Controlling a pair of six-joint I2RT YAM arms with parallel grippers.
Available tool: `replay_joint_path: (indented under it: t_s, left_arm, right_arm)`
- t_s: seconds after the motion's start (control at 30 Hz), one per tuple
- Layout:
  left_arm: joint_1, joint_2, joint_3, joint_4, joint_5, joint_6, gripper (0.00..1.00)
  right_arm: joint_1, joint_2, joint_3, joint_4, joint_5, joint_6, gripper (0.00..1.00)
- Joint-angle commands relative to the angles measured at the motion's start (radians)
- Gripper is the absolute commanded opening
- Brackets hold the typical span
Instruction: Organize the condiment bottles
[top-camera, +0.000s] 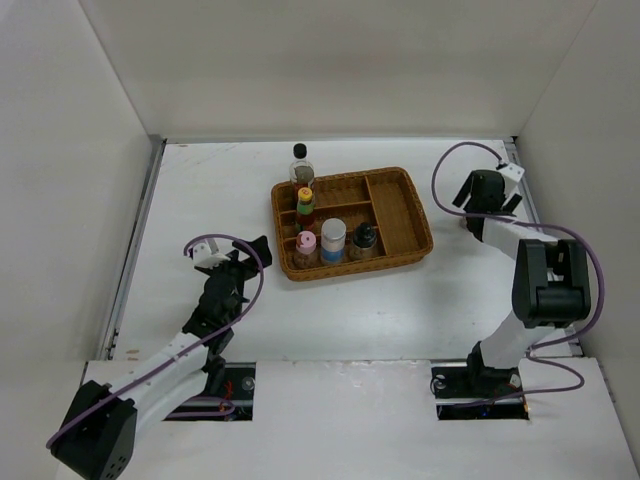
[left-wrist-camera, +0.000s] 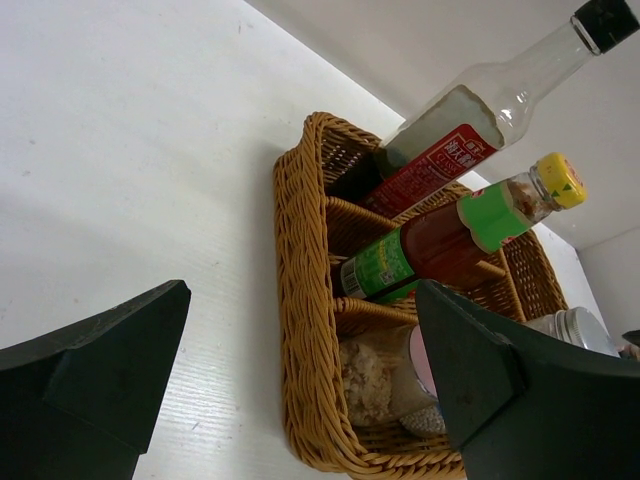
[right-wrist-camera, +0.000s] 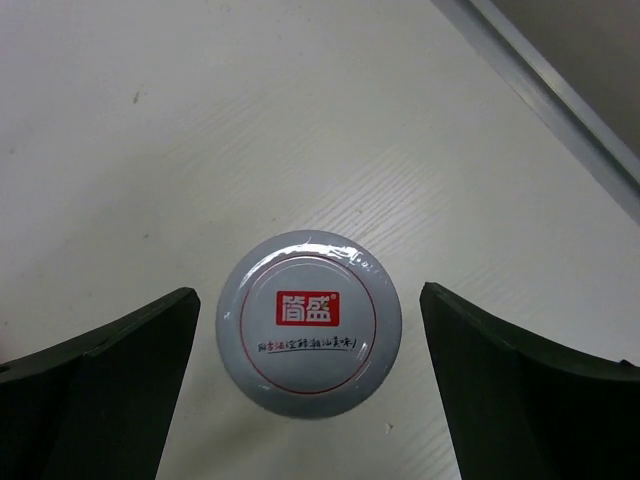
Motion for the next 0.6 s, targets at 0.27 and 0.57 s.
replay_joint_path:
  t_s: [0.27,0.57]
  left_arm:
    - [0.017,0.038,0.009,0.032,0.026,-0.016,1.00]
    - [0.029,0.021,0.007,0.024,0.021,-0.016,1.00]
  right_arm:
    - [0.007,-0.057,-0.015,0.138,-0.019,0.029,0.50]
    - [0.298,-0.392,-0.098,0.111,0.047,-0.042,0.52]
